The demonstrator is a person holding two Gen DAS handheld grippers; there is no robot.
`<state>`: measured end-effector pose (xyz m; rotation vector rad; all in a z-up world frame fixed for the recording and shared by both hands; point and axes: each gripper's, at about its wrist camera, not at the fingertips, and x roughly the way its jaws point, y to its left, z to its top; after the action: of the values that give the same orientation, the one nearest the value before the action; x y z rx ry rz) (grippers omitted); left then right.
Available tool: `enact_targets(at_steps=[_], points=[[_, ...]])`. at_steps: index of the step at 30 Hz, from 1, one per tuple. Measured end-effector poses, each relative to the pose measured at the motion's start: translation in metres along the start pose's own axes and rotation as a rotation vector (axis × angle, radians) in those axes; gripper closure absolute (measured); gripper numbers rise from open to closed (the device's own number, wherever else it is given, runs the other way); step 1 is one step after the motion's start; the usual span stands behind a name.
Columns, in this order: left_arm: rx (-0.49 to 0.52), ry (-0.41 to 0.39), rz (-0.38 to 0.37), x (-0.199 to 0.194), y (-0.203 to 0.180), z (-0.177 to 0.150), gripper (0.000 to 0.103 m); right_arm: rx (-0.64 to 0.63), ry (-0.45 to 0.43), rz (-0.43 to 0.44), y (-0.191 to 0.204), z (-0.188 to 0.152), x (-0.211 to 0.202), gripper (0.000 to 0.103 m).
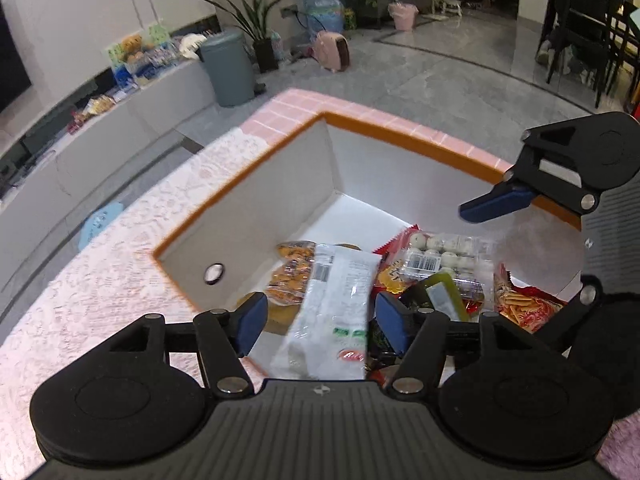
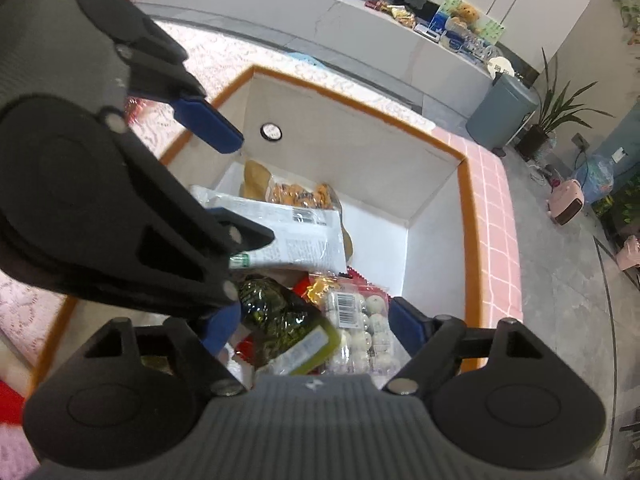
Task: Organize snacks
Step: 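Open both tools to release the white packet and pickle pouch, then move both tools back toward the green sausage and dried meat pack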
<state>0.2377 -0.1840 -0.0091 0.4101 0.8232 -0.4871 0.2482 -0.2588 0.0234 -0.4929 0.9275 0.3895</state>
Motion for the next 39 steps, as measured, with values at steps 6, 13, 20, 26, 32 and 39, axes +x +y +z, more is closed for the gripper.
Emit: enact_targets(at_steps=[6,13,20,26,32,39], points=[[-0.08,-0.024,0.071,-0.03,0.015,-0.009,0.03,0.029,-0.03,-0.076,0.009,0.0,-0.025,0.014],[-0.174,-0.026,0.082,-0.064,0.039,-0.032,0.03,0.176,-0.076,-0.071,0.025,-0.006,-0.048,0.014],[-0.217,-0.087,0.101,-0.096,0.059,-0.071,0.03,0.194,-0.232,-0.028,0.068,-0.006,-0.07,0.014],[-0.221,-0.131,0.139,-0.11,0.079,-0.104,0.03,0.145,-0.343,0.062,0.114,0.007,-0.076,0.014],[-0.299,-0.151,0.143,-0.11,0.113,-0.14,0.03,0.053,-0.363,0.115,0.161,0.021,-0.058,0.014],[-0.399,-0.128,0.153,-0.1,0.153,-0.183,0.03,0.071,-0.303,0.165,0.19,0.034,-0.023,0.014]])
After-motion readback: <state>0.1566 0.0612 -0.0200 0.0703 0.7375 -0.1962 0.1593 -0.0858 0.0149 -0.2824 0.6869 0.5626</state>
